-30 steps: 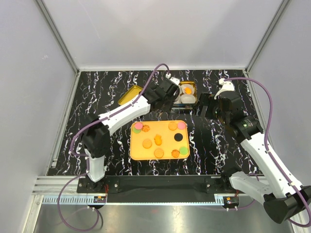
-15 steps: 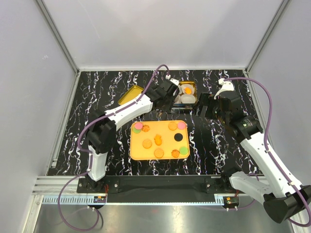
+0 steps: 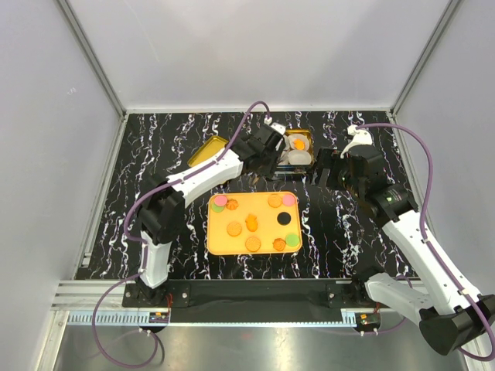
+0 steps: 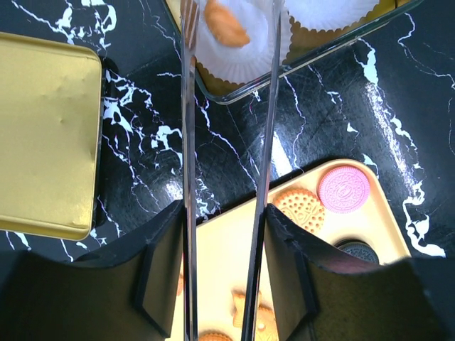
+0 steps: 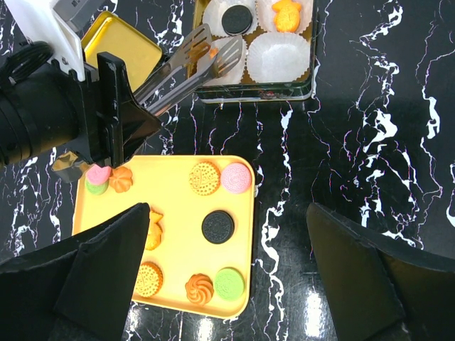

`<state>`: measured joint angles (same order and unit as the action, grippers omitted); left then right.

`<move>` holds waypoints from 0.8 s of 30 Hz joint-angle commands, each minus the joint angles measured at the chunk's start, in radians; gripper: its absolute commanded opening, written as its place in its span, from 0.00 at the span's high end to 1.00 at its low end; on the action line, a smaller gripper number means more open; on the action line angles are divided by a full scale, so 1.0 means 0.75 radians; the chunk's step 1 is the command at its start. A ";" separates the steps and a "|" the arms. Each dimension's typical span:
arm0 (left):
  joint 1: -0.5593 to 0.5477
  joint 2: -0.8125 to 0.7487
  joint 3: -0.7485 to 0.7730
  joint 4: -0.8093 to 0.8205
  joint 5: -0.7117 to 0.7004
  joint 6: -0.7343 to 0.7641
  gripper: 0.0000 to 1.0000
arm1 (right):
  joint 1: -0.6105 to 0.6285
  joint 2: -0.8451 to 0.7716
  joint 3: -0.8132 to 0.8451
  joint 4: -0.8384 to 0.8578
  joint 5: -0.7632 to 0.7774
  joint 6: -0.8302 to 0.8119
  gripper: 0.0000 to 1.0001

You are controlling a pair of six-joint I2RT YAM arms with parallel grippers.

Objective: Pack the cookies

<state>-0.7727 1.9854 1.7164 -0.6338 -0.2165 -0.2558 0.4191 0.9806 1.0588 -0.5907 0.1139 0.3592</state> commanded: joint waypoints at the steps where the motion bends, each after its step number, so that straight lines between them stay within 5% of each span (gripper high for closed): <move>1: 0.006 -0.019 0.068 0.056 0.004 0.032 0.48 | 0.004 -0.013 -0.011 0.041 0.008 -0.017 0.00; 13: 0.006 -0.129 0.111 -0.008 -0.014 0.061 0.46 | 0.004 -0.017 -0.013 0.043 0.010 -0.015 0.00; 24: -0.025 -0.511 -0.141 -0.094 0.031 0.010 0.47 | 0.004 -0.023 -0.015 0.043 0.010 -0.015 0.00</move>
<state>-0.7788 1.7077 1.6501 -0.6975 -0.2146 -0.2375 0.4191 0.9802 1.0462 -0.5903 0.1139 0.3592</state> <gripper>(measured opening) 0.536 0.994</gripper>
